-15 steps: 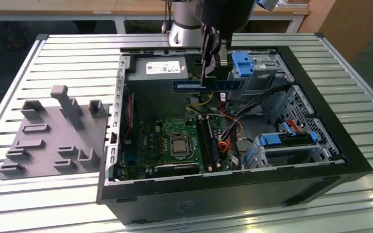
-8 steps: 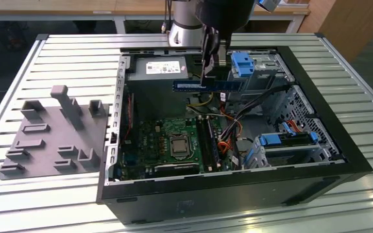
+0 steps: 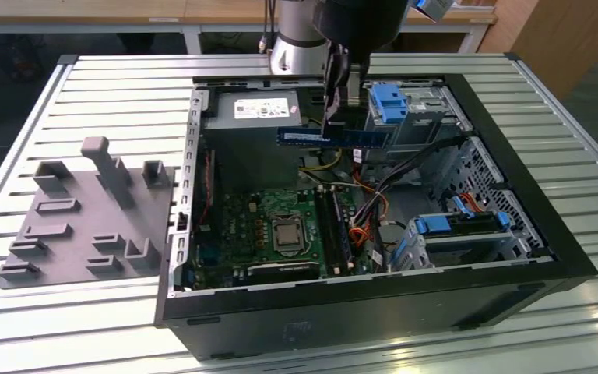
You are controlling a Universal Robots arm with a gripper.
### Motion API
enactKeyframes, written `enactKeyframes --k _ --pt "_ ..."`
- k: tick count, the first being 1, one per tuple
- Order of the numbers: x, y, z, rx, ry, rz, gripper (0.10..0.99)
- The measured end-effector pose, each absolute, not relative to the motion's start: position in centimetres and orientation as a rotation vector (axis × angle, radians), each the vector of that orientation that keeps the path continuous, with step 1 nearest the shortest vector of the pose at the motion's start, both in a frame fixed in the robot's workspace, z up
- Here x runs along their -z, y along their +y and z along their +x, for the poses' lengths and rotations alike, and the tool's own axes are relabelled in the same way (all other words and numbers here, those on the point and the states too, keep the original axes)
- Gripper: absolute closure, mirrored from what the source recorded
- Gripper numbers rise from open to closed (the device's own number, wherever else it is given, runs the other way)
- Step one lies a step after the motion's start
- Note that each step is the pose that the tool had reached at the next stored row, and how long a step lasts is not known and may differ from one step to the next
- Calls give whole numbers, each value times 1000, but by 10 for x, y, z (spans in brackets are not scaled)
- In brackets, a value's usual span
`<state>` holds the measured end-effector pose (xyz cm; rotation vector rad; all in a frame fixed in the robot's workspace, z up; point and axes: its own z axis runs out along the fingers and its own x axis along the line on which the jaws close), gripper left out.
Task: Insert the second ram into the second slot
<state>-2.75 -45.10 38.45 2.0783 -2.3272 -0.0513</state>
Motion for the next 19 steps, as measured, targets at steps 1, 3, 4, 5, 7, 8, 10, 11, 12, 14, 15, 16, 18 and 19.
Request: enactKeyframes --k 1,3,4,5,7,8,10,11,12,14,15,16,18,19 --pt "-385 -451 -28 51 -2329 2076 973" --pt "-385 -451 -28 51 -2332 2073 973" --pt "-385 -451 -28 51 -2334 2071 973" --pt "-385 -451 -28 51 -2337 2067 973" --pt "-385 -451 -28 52 -2346 2058 973" --pt "-385 -451 -28 52 -2350 2053 973" --pt "-385 -451 -28 52 -2359 2043 973" --pt "-385 -451 -28 52 -2363 2039 973" --pt "-384 -451 -28 52 -2367 2034 973" --pt "-384 -451 -28 52 -2374 2026 973" --pt "-384 -451 -28 52 -2378 2021 973" --pt "-384 -451 -28 52 -2382 2016 973" --pt "-384 -451 -28 52 -2390 2007 973" --pt "-384 -451 -28 52 -2394 2003 973"
